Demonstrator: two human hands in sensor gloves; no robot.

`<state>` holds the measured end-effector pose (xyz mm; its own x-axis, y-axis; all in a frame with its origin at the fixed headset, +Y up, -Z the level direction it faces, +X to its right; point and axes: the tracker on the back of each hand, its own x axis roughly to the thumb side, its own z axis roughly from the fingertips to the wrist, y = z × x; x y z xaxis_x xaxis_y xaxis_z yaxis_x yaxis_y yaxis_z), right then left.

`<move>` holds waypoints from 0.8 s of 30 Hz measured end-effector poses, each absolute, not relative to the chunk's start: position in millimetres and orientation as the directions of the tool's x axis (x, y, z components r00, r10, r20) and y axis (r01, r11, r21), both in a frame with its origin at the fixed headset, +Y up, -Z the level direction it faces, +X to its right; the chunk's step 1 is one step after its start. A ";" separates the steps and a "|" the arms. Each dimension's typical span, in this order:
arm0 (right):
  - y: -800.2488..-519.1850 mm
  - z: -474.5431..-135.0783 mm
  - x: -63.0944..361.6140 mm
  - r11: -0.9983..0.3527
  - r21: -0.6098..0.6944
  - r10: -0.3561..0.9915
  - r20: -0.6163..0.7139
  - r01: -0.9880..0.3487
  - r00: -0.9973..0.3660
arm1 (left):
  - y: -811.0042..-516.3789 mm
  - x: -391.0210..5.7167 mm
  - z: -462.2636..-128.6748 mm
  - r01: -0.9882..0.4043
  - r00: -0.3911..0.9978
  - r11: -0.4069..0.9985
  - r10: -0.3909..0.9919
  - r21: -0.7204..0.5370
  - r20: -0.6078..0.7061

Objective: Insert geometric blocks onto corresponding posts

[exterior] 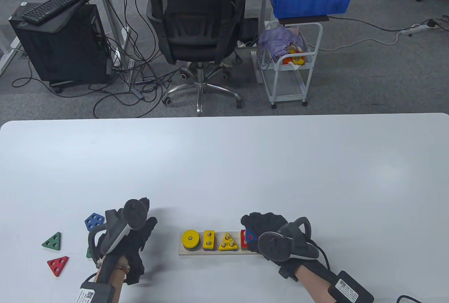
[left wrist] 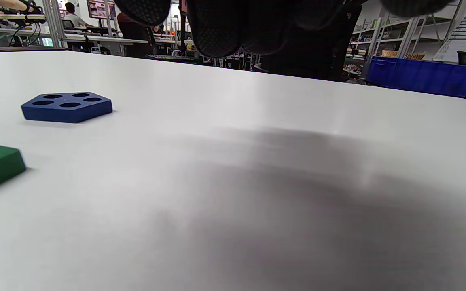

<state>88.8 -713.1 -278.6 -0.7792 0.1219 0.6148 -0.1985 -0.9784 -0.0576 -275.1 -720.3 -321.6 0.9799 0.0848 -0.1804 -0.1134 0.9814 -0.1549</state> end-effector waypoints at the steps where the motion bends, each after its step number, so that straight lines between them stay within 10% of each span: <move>1: -714.6 -277.8 85.2 -0.983 -0.049 0.108 0.624 -0.176 -0.774 | -720.0 -275.2 -321.5 -0.116 0.980 0.981 0.087 -0.154 -0.180; 14: -729.6 -281.3 78.5 -0.999 0.036 0.034 0.600 -0.016 -0.799 | -721.2 -274.1 -322.1 -0.126 0.981 0.979 0.099 -0.158 -0.169; 24: -697.6 -300.7 166.7 -0.943 0.030 0.323 0.335 -0.332 -0.885 | -700.0 -314.6 -320.2 -0.270 0.933 0.959 0.240 -0.082 -0.266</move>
